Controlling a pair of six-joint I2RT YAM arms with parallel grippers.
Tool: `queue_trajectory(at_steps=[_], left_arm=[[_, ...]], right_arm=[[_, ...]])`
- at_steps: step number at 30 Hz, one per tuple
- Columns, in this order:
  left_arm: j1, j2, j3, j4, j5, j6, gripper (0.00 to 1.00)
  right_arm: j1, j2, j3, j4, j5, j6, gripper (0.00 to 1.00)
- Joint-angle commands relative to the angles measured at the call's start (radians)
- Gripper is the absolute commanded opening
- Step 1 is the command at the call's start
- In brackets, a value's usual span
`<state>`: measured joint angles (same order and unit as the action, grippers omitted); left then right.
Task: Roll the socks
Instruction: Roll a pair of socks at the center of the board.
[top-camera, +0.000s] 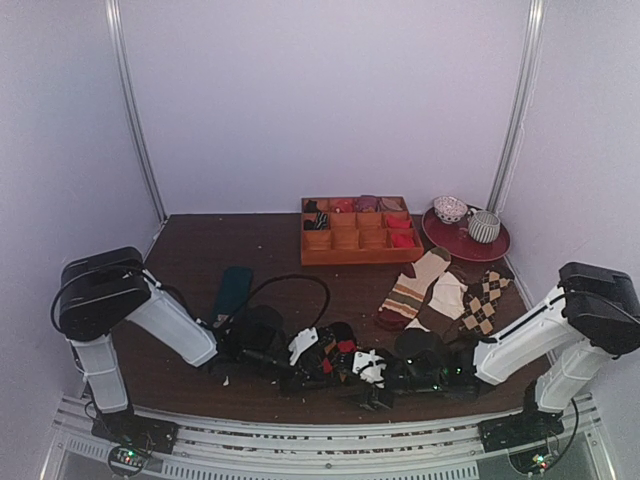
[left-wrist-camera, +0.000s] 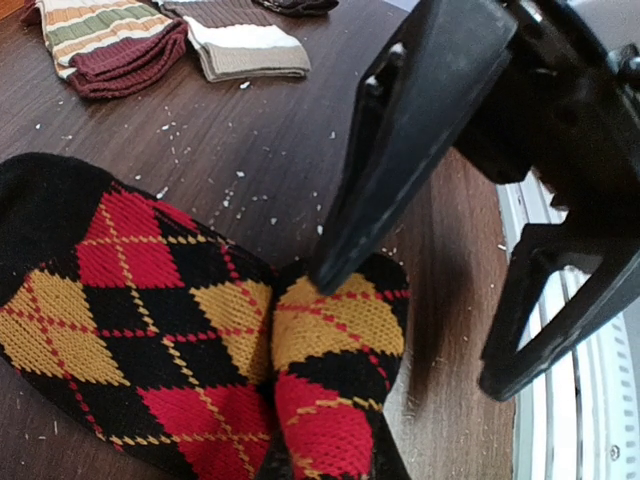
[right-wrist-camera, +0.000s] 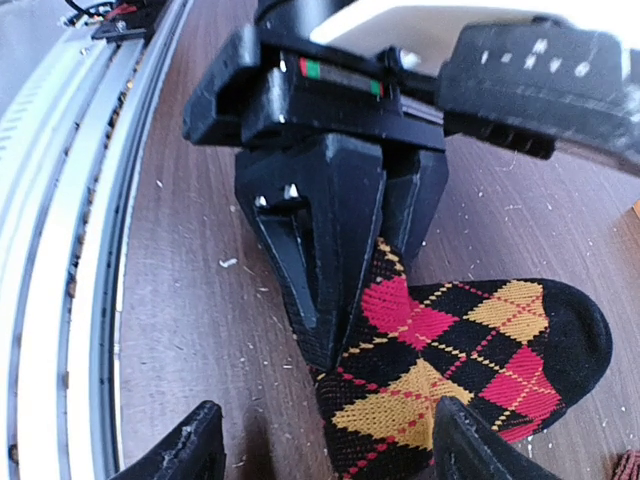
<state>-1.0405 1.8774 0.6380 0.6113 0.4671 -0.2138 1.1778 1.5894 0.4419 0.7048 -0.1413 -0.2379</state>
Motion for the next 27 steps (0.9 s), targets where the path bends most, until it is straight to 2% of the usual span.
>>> queue_trajectory(at_steps=[1,5,7,13,15,16,17,19,20,24,27], left_arm=[[0.0,0.095,-0.055,-0.312,-0.036,-0.014,0.0],[0.001,0.097,-0.059,-0.31,-0.033,-0.008,0.0],[0.002,0.102,-0.058,-0.314,-0.033,-0.004,0.0],[0.001,0.095,-0.054,-0.318,-0.043,0.001,0.0],[0.001,0.081,-0.052,-0.322,-0.059,0.011,0.01],[0.001,0.069,-0.051,-0.324,-0.078,0.015,0.18],[0.001,0.05,-0.051,-0.324,-0.111,0.018,0.4],[0.001,-0.005,-0.06,-0.305,-0.194,0.036,0.92],[0.001,-0.043,-0.065,-0.291,-0.228,0.048,0.97],[-0.003,-0.219,-0.094,-0.208,-0.365,0.145,0.98],[-0.021,-0.337,-0.171,-0.007,-0.435,0.253,0.98]], right_arm=[[0.005,0.049,0.047,0.025,0.073,-0.05,0.71],[0.005,0.083,0.067,-0.005,0.097,-0.047,0.67],[0.005,0.096,0.072,-0.004,0.102,-0.038,0.61],[-0.001,0.152,0.135,-0.13,0.068,0.003,0.18],[-0.004,0.167,0.136,-0.149,0.047,0.03,0.12],[-0.006,0.169,0.134,-0.155,0.046,0.052,0.11],[-0.011,0.17,0.131,-0.164,0.038,0.076,0.1],[-0.043,0.17,0.127,-0.192,-0.02,0.13,0.09],[-0.06,0.169,0.126,-0.208,-0.051,0.161,0.09],[-0.13,0.165,0.125,-0.266,-0.207,0.261,0.09],[-0.187,0.203,0.141,-0.317,-0.332,0.343,0.09]])
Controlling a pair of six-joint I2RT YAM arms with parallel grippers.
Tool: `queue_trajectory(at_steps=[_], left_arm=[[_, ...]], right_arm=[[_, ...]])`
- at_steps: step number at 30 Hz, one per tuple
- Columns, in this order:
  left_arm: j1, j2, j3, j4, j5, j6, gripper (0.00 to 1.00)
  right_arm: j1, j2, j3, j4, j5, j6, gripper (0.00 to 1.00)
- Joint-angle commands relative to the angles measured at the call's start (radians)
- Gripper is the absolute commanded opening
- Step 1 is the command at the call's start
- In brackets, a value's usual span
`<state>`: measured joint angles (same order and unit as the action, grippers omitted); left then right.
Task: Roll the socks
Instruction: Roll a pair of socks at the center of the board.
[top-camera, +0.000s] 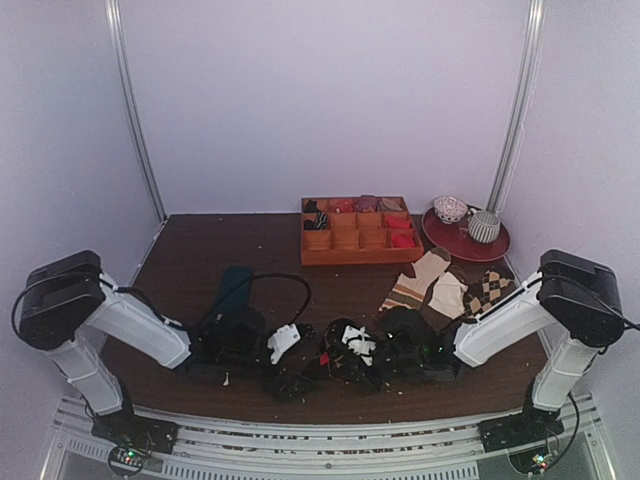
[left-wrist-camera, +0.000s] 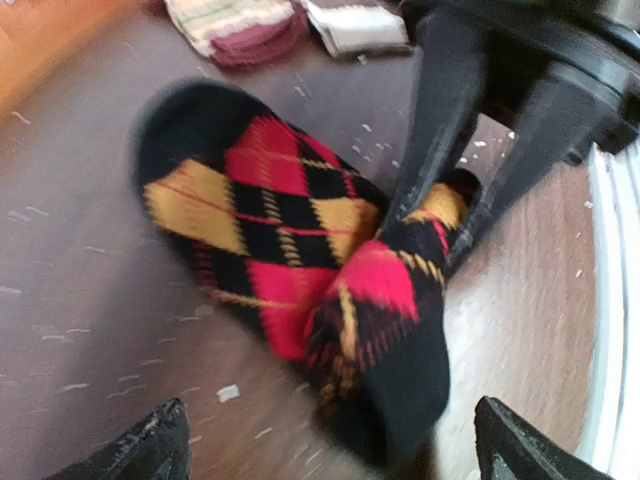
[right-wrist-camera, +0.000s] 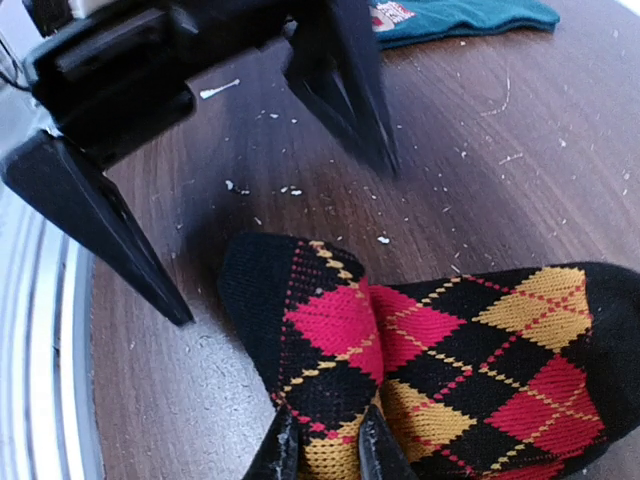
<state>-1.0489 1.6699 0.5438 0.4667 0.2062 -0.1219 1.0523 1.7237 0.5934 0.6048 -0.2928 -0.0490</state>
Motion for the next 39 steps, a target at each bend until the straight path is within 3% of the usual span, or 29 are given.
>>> queue_trajectory(at_steps=[1,4,9,17,30,33,34,35,39], left_arm=[[-0.014,-0.155,-0.113,0.215,-0.164,0.202,0.98],[-0.014,-0.162,-0.178,0.413,-0.107,0.292,0.97],[-0.014,-0.026,-0.076,0.369,0.011,0.363,0.86],[-0.014,0.126,-0.035,0.436,0.118,0.366,0.78],[-0.014,0.174,0.0,0.389,0.122,0.342,0.38],[-0.014,0.198,0.008,0.371,0.131,0.323,0.22],[-0.014,0.203,0.01,0.361,0.13,0.31,0.05],[-0.013,0.208,0.013,0.348,0.112,0.291,0.0],[-0.011,0.214,0.029,0.241,0.049,0.168,0.0]], right_arm=[[-0.077,0.083,-0.007,-0.23,-0.21,0.18,0.09],[-0.12,0.135,-0.013,-0.225,-0.308,0.271,0.1],[-0.168,0.204,-0.006,-0.224,-0.42,0.351,0.1],[-0.181,0.255,0.033,-0.333,-0.433,0.298,0.1],[-0.196,0.271,0.041,-0.367,-0.433,0.275,0.1],[-0.195,0.268,0.05,-0.372,-0.434,0.273,0.1],[-0.195,0.264,0.052,-0.37,-0.432,0.273,0.1],[-0.196,0.258,0.056,-0.37,-0.427,0.273,0.13],[-0.195,0.192,0.079,-0.377,-0.386,0.263,0.28]])
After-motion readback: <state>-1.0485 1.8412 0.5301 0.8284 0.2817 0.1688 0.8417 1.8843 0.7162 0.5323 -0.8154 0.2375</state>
